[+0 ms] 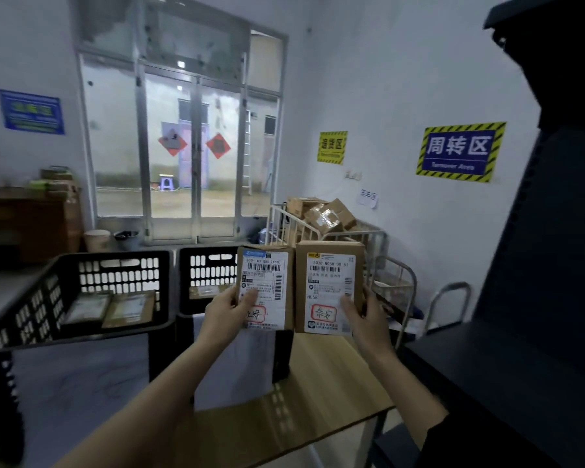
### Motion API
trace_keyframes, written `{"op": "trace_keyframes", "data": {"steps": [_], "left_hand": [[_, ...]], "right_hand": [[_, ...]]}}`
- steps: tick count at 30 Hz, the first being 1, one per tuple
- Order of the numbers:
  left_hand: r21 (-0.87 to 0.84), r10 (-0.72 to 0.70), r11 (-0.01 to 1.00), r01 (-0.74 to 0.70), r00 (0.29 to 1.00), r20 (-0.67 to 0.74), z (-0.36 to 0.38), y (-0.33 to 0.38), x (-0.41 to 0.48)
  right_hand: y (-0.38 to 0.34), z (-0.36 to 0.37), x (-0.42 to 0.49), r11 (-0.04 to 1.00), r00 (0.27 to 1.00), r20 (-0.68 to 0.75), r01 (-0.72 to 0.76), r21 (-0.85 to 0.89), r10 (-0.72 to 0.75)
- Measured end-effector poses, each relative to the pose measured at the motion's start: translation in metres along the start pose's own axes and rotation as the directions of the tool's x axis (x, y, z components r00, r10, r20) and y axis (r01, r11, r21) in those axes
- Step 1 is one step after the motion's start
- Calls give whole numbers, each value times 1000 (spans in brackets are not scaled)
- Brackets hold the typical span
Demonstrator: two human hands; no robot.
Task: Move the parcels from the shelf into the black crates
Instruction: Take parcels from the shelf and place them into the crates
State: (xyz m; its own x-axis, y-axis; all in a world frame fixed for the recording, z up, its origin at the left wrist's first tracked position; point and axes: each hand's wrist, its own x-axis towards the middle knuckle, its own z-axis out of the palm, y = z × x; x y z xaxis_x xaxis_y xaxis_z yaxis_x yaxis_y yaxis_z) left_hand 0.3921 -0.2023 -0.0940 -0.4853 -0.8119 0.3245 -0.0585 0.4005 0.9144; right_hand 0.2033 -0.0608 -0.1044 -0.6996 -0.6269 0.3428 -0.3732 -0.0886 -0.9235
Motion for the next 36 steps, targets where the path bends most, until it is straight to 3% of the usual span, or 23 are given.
{"op": "trace_keyframes", "data": {"steps": [12,20,30,36], "left_hand": [[45,-64,996,76,973,-220,-154,-58,60],[55,-113,989,141,930,-351,-244,-94,62],[124,-168,957,263,848,-502,-305,-134,91],[126,-201,946,299,845,-495,-313,-154,111]], "right_hand": [[-16,191,56,990,977,190,76,121,-98],[-22,305,62,978,927,360,31,205,-105],[0,415,94,970,865,494,-39,242,-89],[15,443,113,976,855,517,-84,200,-32]]}}
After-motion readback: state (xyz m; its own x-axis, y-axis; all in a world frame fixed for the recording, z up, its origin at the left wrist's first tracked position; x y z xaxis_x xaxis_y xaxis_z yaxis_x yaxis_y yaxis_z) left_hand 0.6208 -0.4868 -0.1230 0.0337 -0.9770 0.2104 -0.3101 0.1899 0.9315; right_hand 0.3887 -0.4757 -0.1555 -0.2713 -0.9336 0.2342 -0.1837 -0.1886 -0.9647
